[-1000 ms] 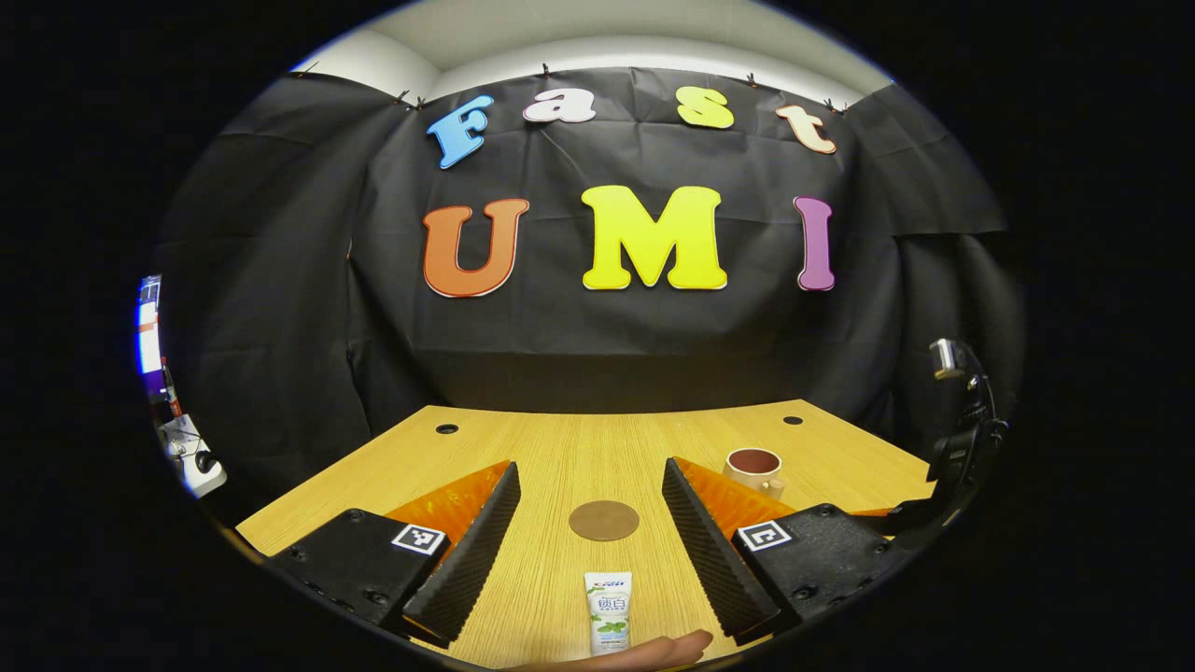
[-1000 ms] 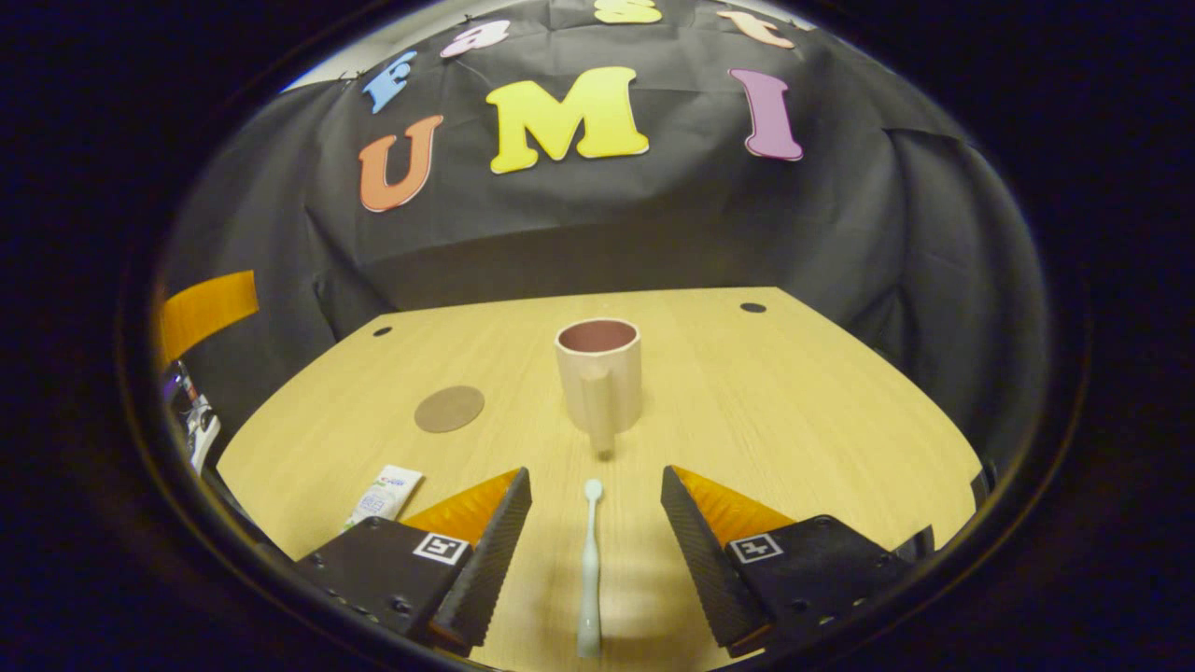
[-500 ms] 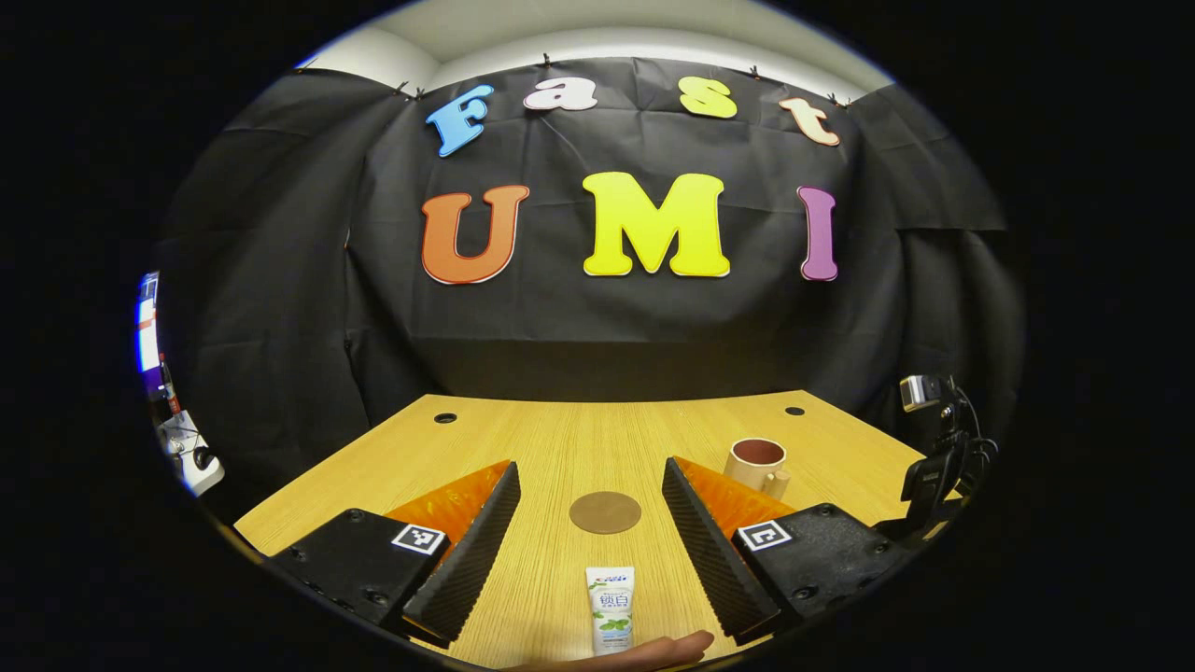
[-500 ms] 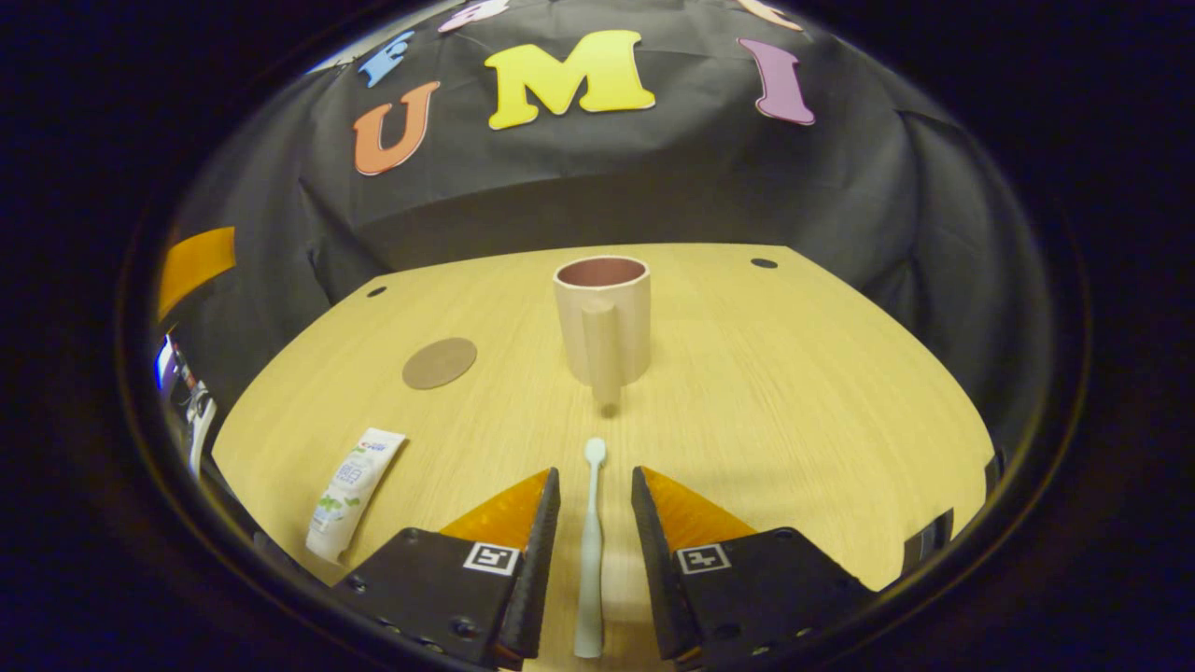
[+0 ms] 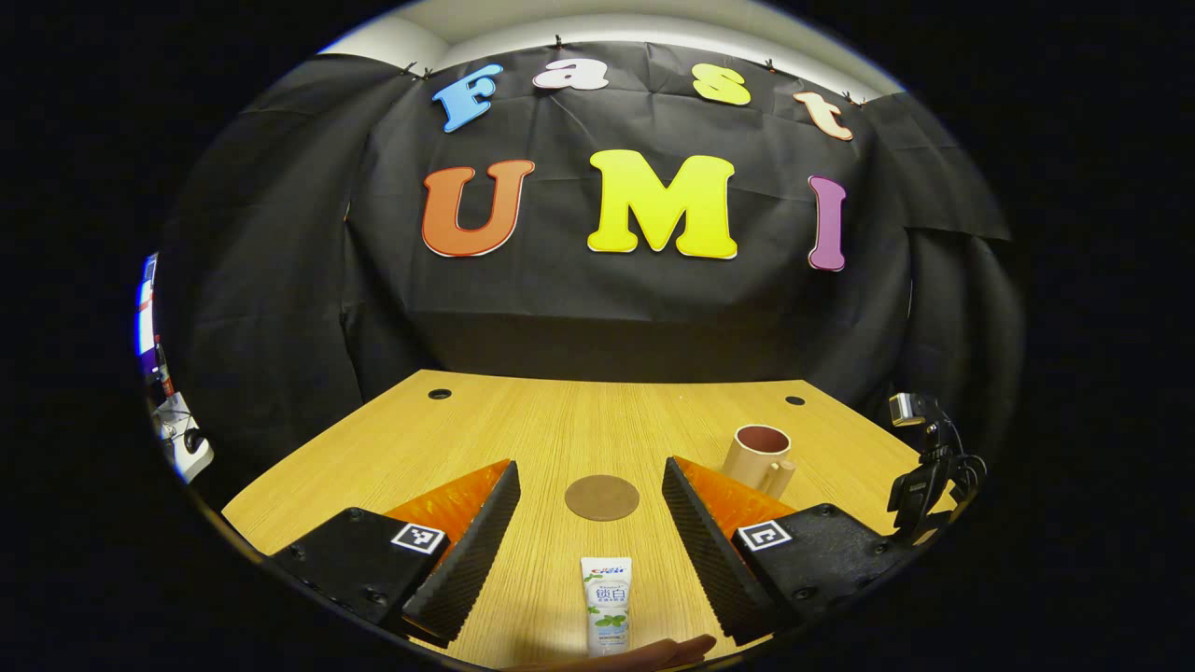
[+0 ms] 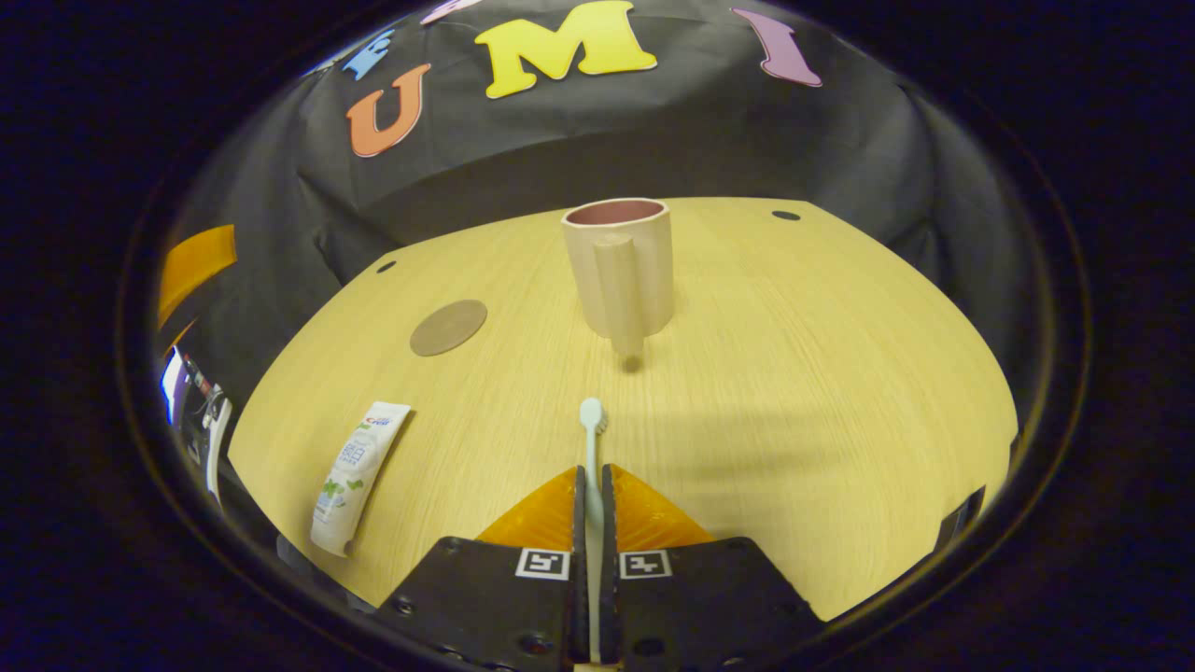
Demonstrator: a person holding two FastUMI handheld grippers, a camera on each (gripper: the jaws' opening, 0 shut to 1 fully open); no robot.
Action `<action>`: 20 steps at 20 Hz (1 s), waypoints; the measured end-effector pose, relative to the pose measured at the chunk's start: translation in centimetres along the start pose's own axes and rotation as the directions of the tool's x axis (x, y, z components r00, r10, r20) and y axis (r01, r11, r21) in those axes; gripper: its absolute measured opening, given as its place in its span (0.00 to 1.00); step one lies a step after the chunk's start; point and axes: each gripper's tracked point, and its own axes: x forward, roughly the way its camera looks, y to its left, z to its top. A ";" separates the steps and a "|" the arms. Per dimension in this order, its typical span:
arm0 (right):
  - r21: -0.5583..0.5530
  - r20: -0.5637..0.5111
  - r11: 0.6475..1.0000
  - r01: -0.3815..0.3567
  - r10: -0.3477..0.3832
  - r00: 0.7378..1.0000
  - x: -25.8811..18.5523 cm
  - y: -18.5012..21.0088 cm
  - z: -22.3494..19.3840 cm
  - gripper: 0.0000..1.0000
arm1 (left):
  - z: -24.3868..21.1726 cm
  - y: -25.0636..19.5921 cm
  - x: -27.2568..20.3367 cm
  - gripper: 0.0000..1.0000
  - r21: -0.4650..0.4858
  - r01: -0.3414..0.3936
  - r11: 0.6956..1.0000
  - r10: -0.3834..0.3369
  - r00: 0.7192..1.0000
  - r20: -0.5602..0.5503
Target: Put the toothbrush and toothpaste on the desktop into the cup, then pick up the cup and place it on the coaster on the desktop.
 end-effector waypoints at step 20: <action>0.042 0.236 0.992 -0.118 0.105 0.966 -4.9 -1.6 3.9 0.01 | -15.3 -1.3 -1.5 0.95 -0.026 0.067 0.997 -0.071 0.892 -0.447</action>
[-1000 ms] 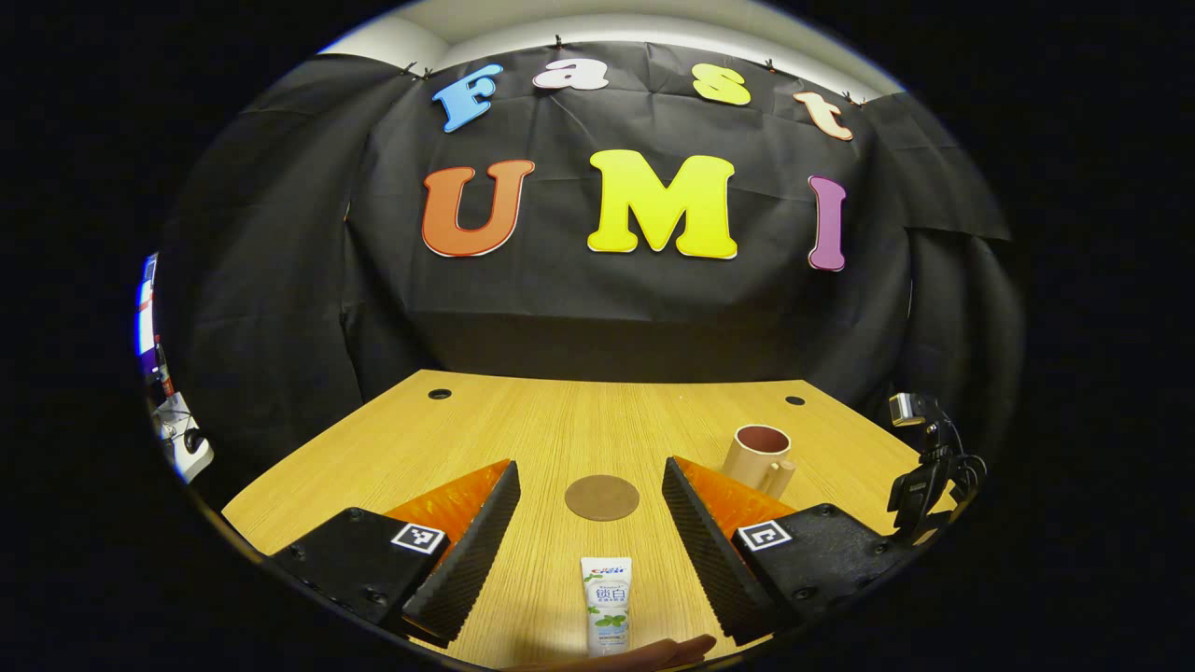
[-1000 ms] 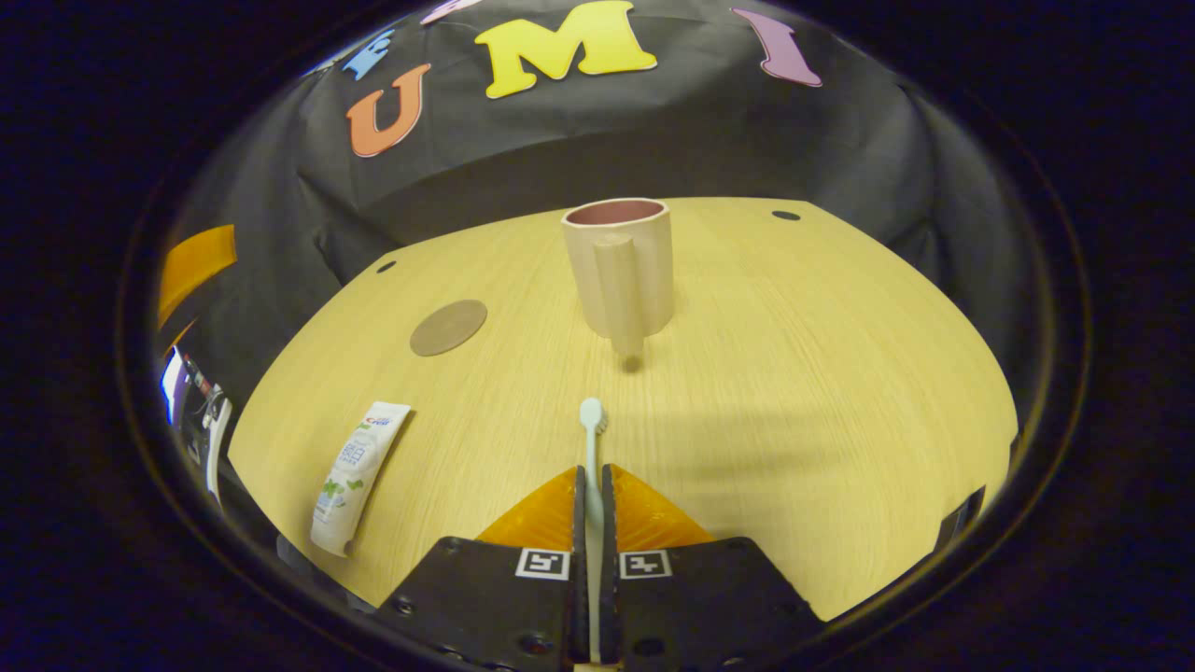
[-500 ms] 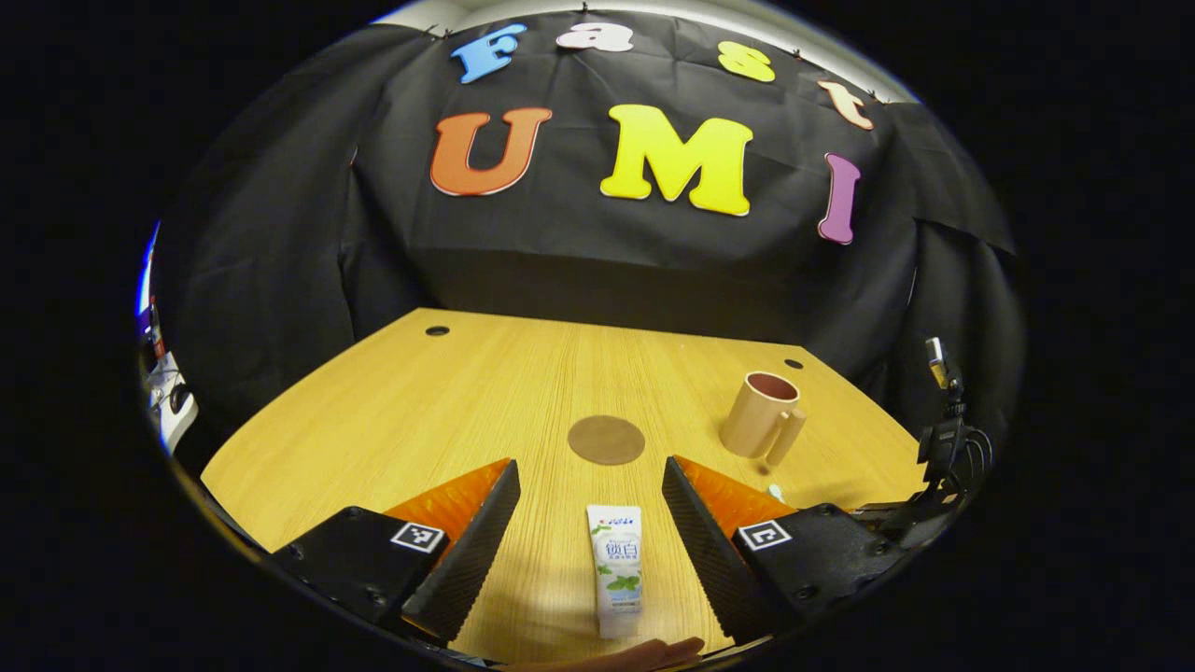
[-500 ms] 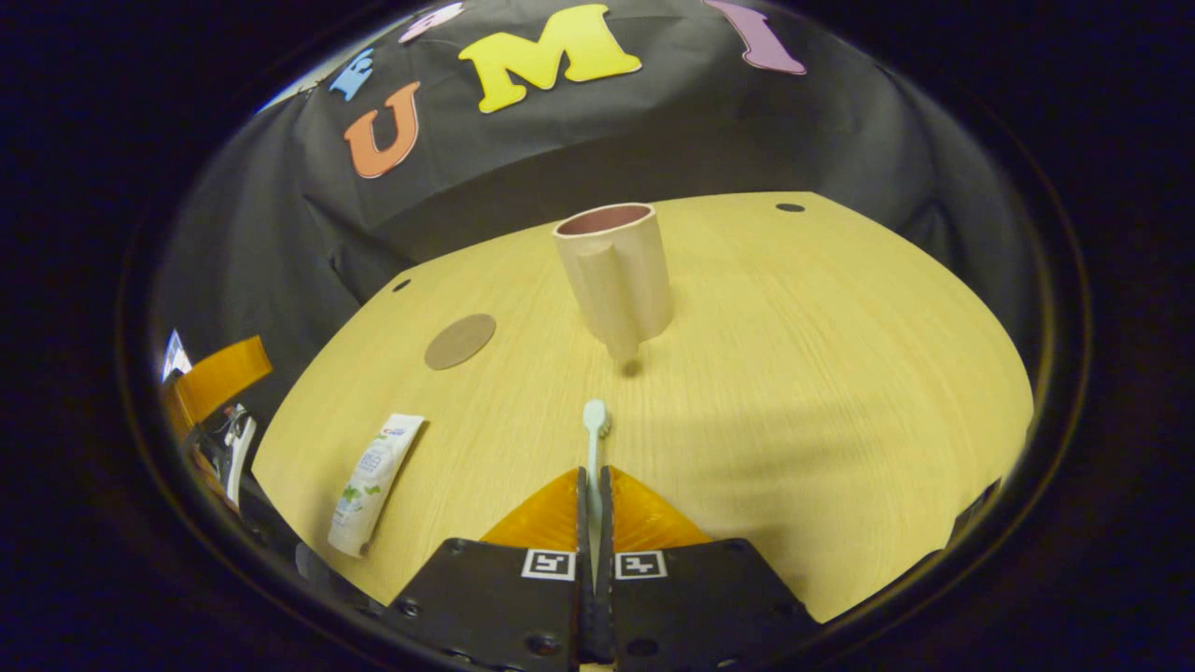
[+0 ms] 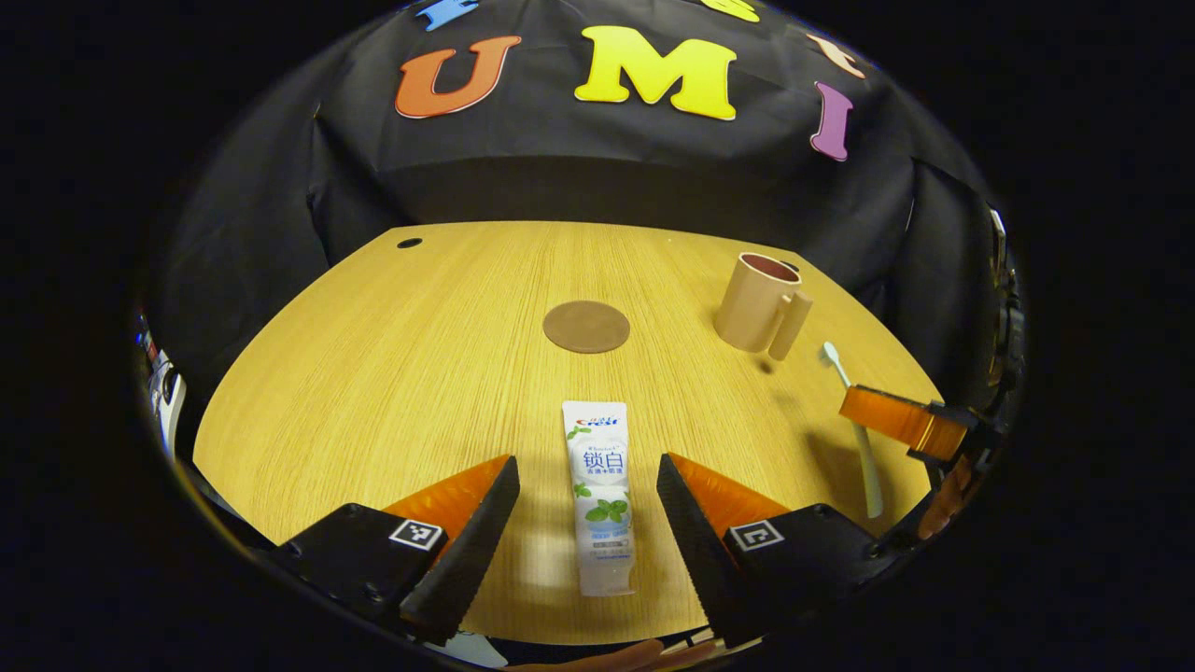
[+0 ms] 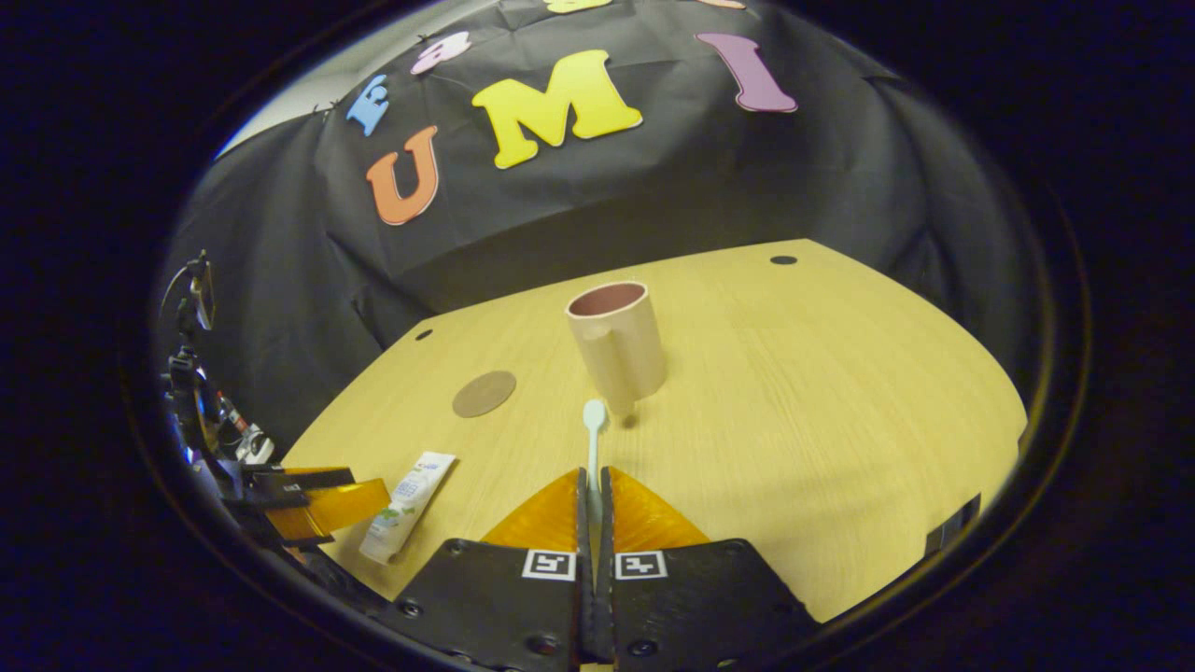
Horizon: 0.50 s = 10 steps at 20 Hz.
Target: Put the toothbrush and toothpaste on the desktop into the cup, then pick up the cup and place it on the coaster on the desktop.
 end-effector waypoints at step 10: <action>0.011 0.118 1.000 0.000 -0.001 0.993 -2.7 -0.8 3.7 0.01 | -3.0 -0.7 1.2 0.88 -0.031 -0.006 0.999 0.002 0.993 -0.114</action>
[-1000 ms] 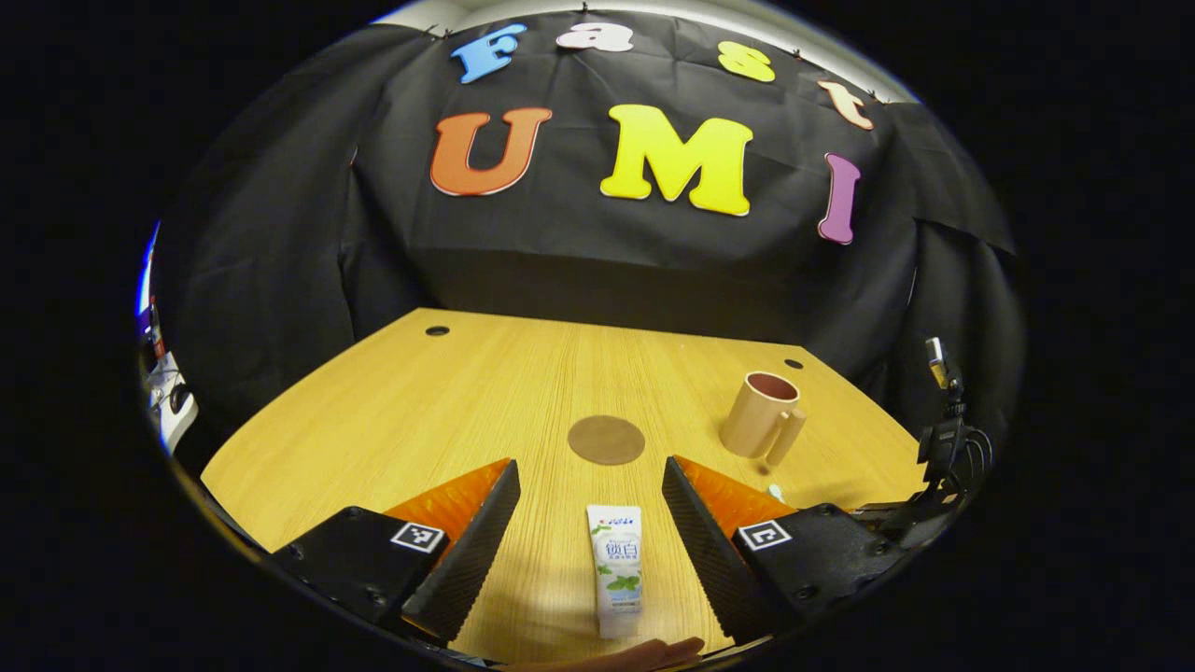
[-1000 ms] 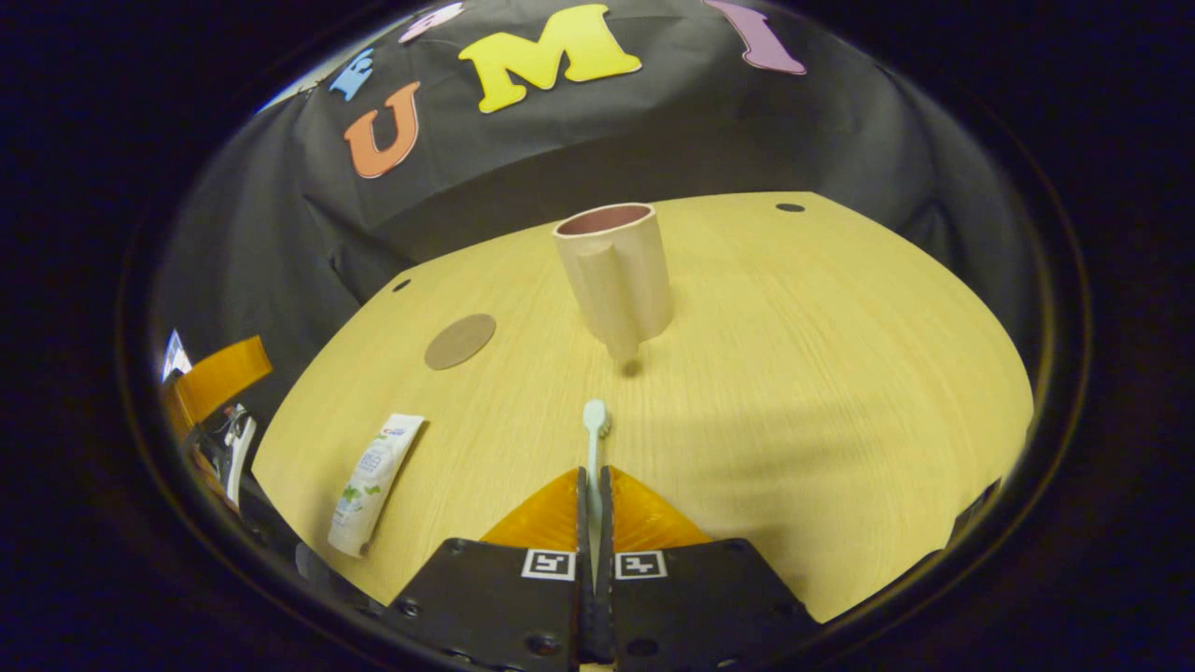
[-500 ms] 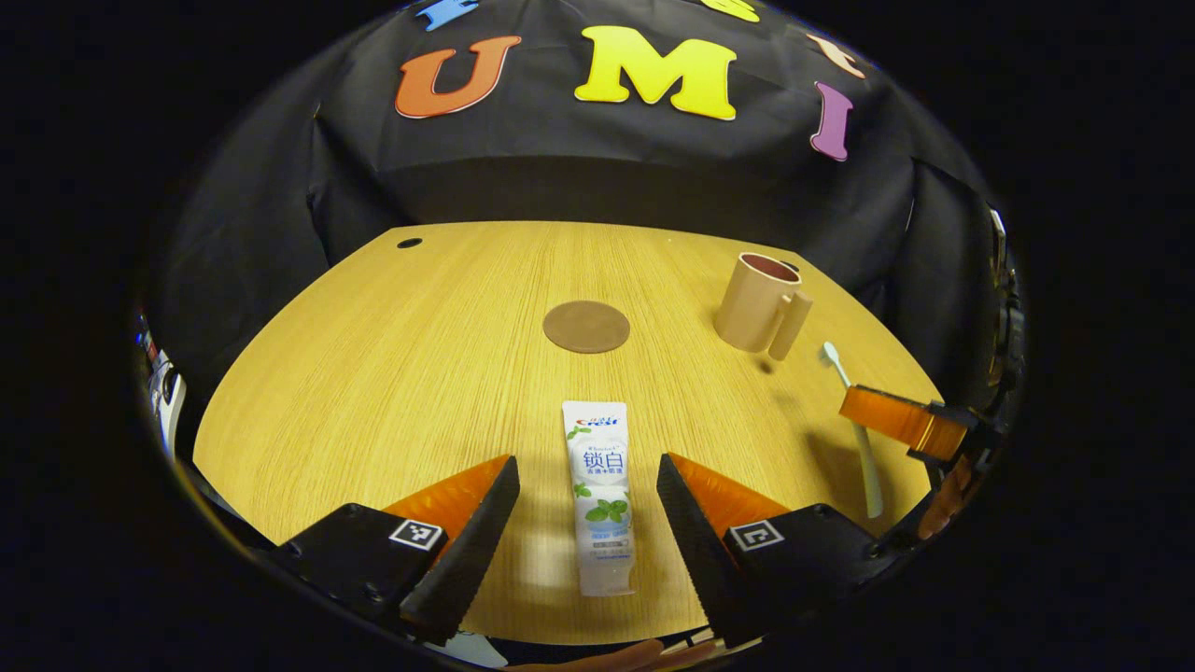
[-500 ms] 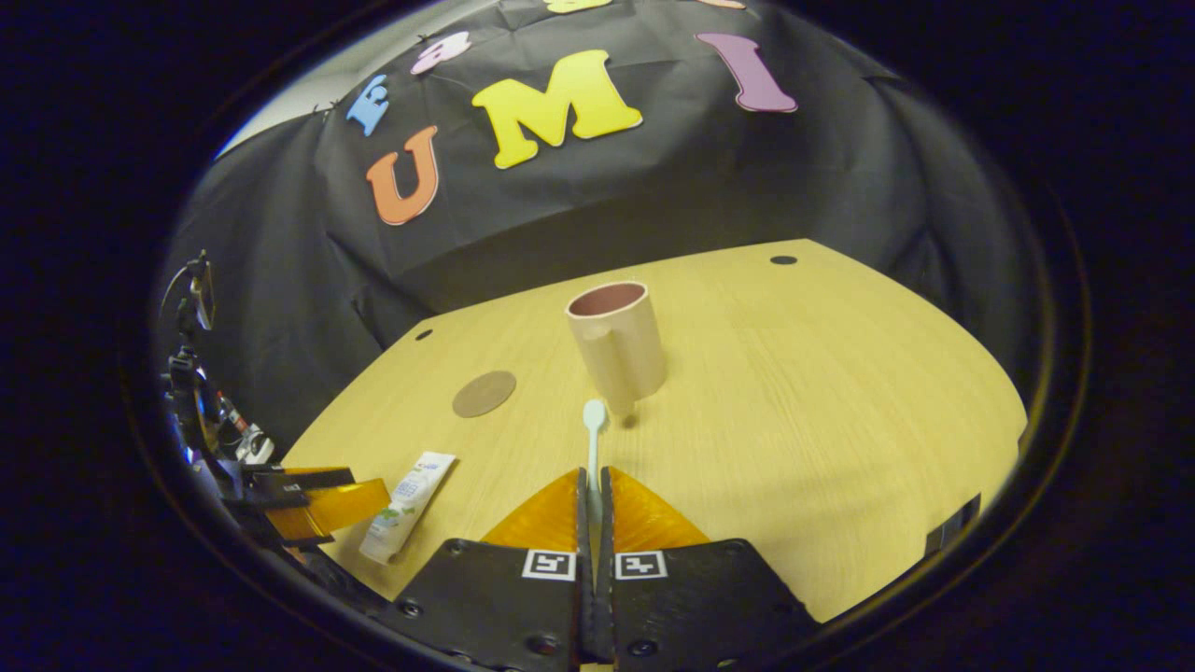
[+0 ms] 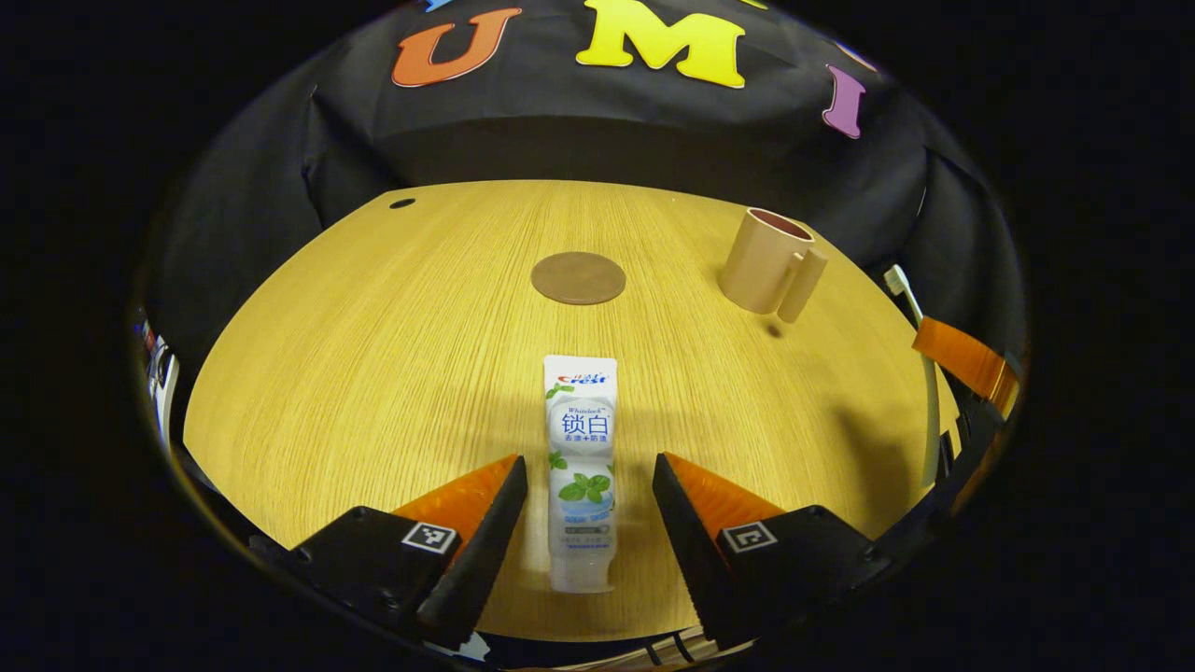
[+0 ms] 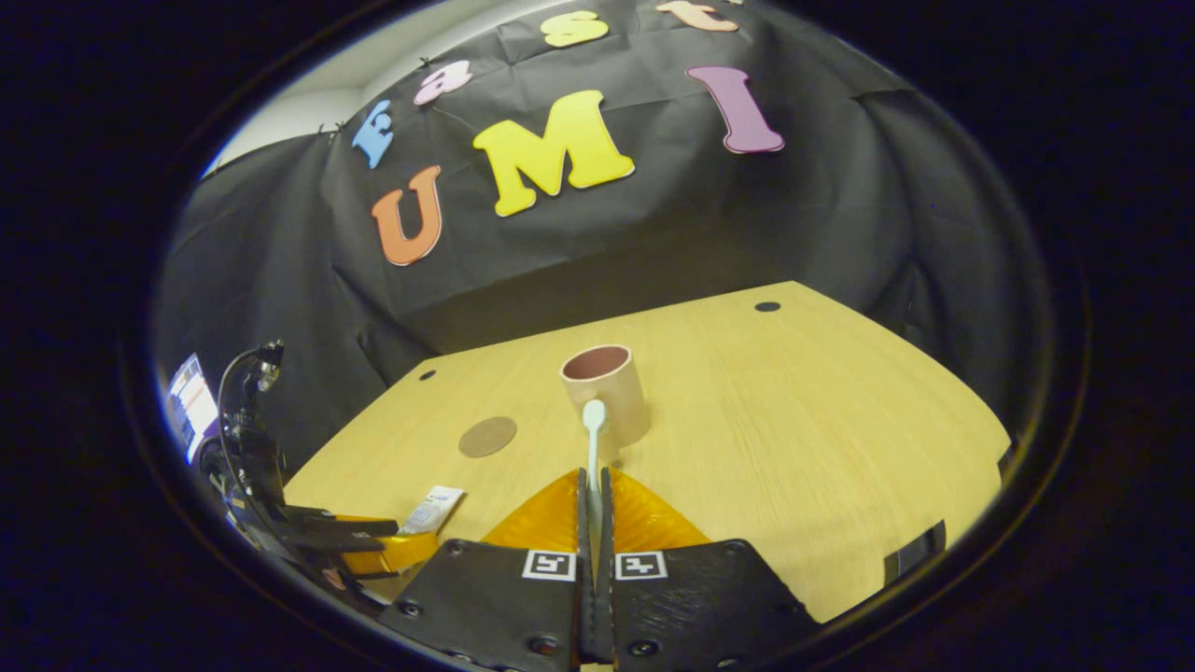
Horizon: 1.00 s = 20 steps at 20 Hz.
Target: Put the toothbrush and toothpaste on the desktop into the cup, then pick up the cup and place it on the coaster on the desktop.
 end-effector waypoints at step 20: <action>-0.023 0.105 0.999 0.045 -0.042 0.994 -1.1 -0.2 4.8 0.01 | 2.8 -1.5 -2.4 0.40 0.137 0.026 0.990 -0.063 0.959 0.276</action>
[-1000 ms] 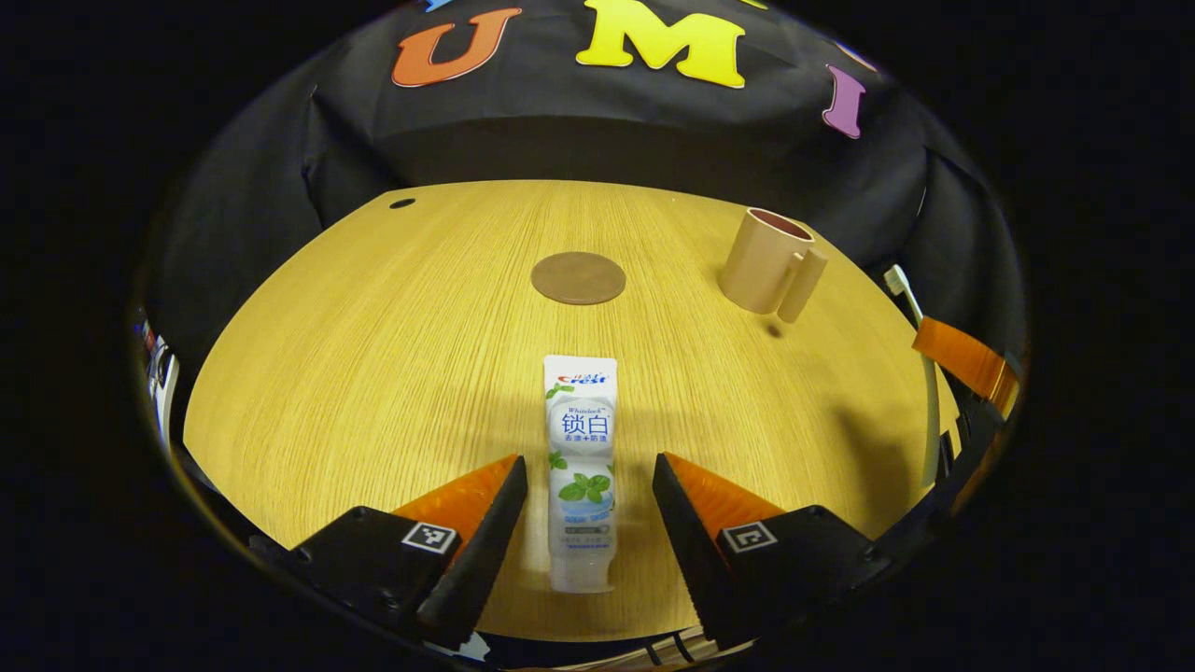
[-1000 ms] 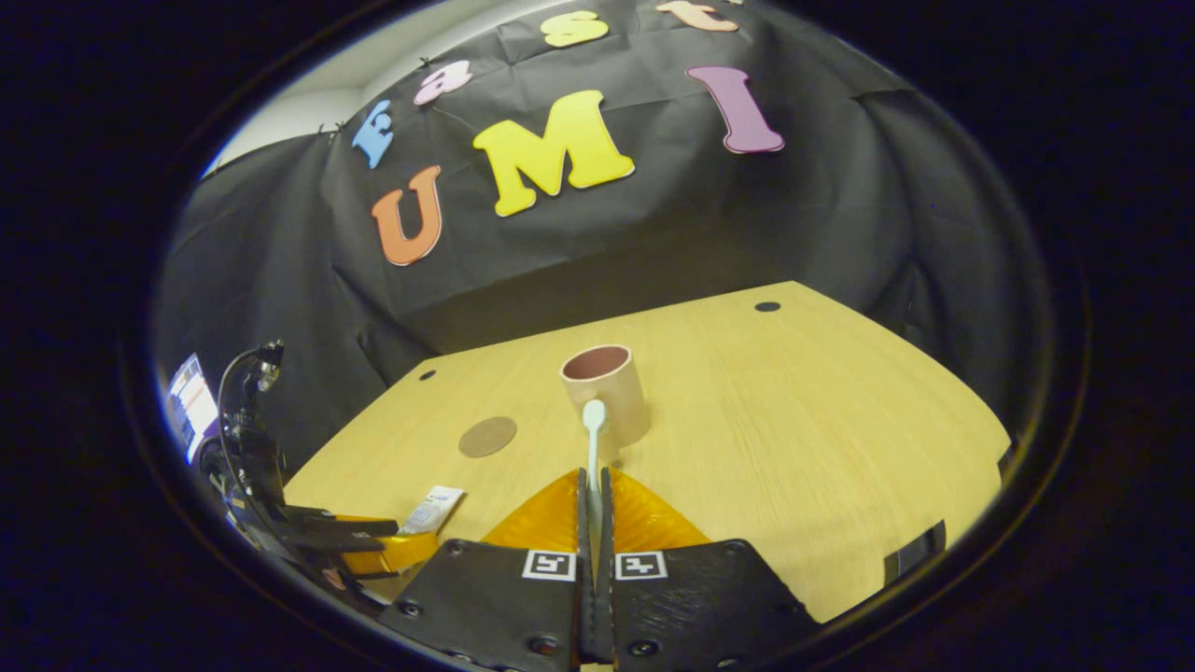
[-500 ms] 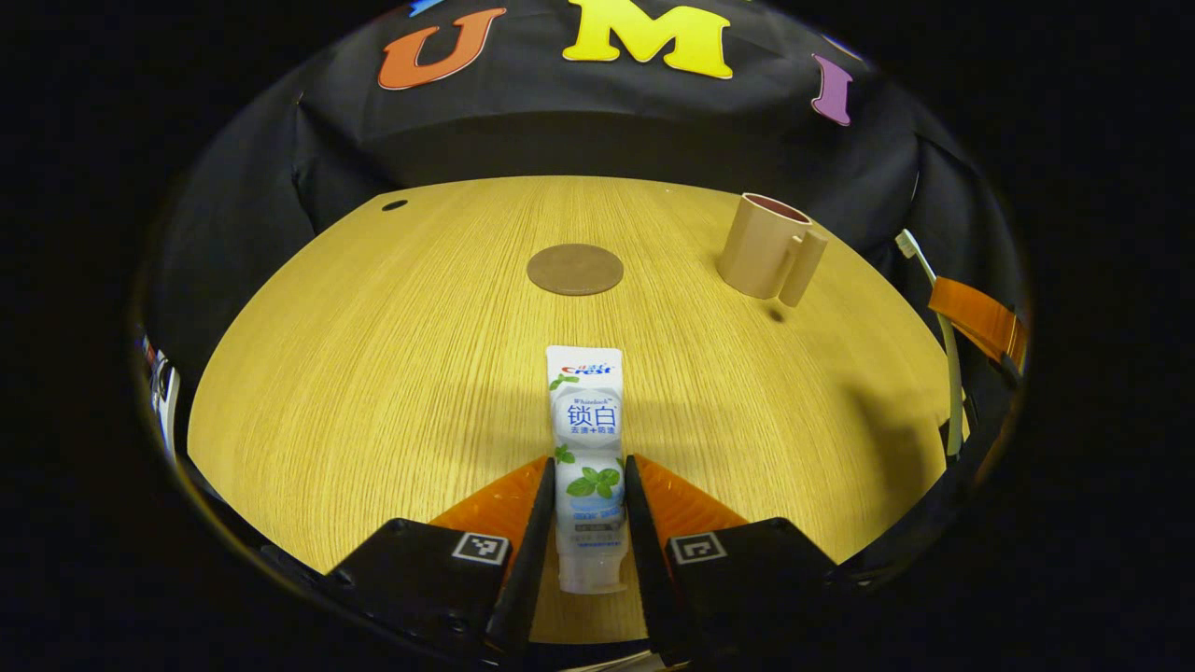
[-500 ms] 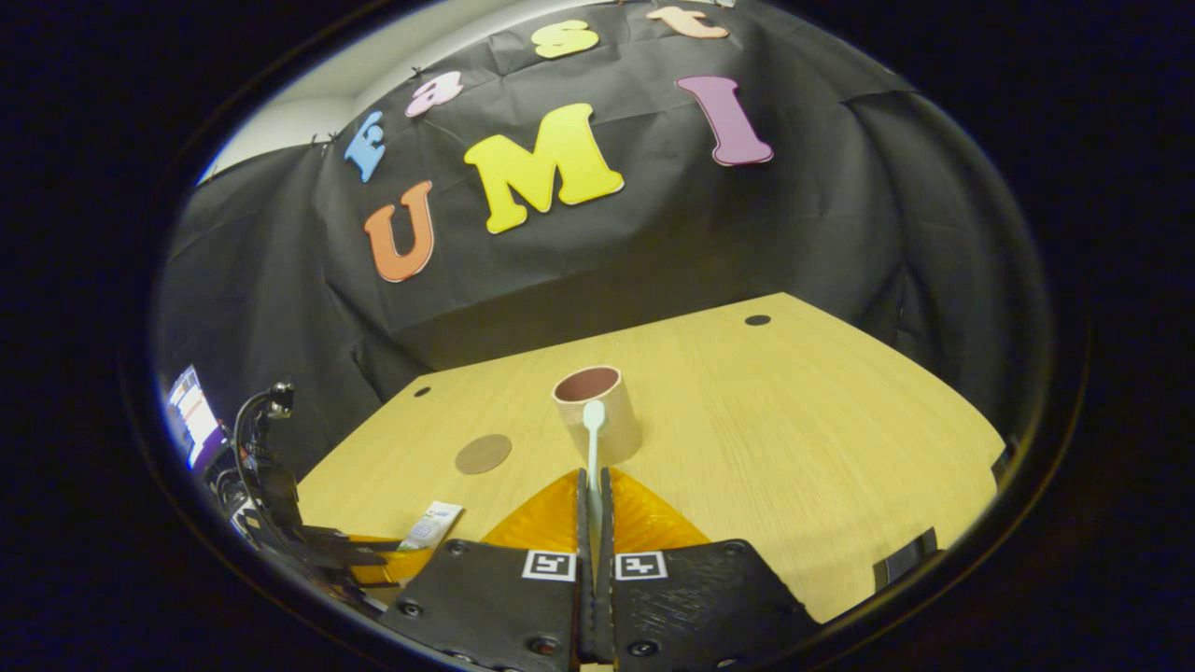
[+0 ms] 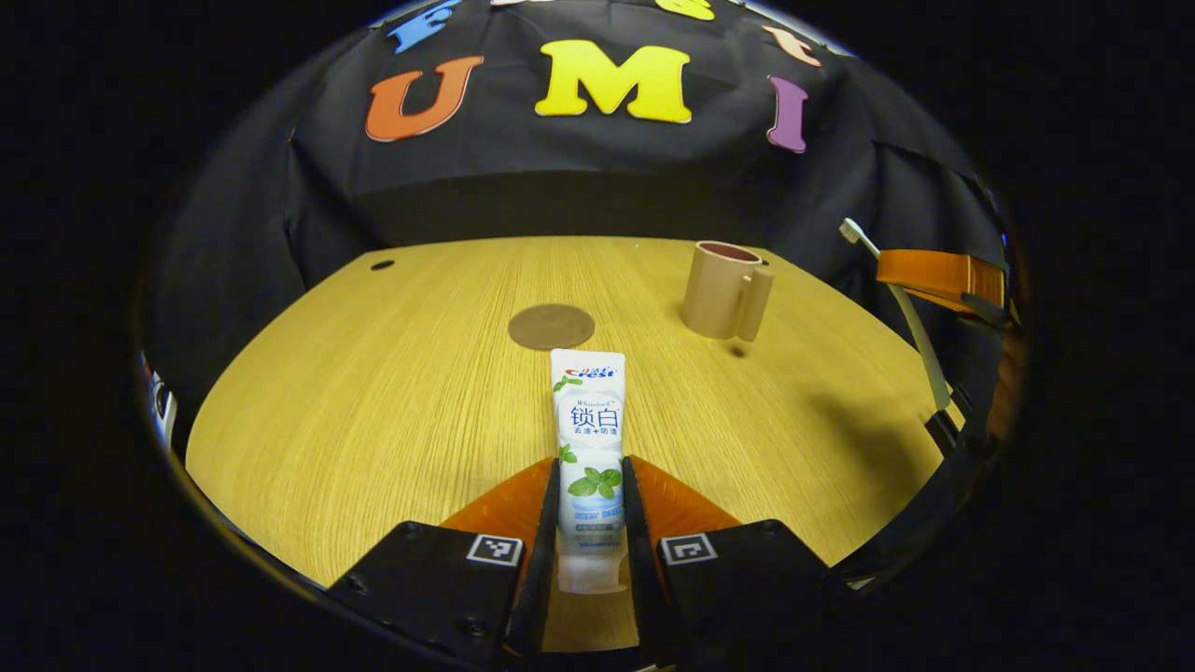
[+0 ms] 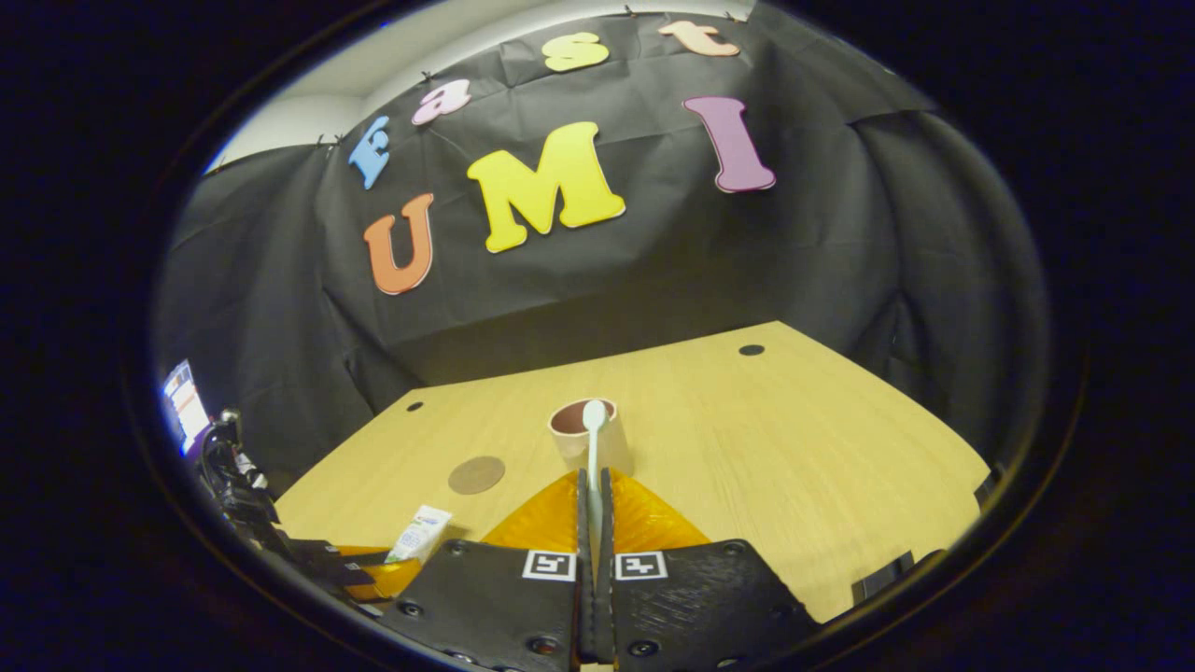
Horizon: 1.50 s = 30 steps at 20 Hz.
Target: Put the toothbrush and toothpaste on the desktop into the cup, then pick up the cup and place it on the coaster on the desktop.
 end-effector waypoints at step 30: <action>-0.189 0.227 0.982 -0.010 0.054 0.972 18.6 6.5 12.5 0.01 | 14.3 3.7 -2.1 0.39 -0.052 -0.105 0.993 0.117 0.912 0.393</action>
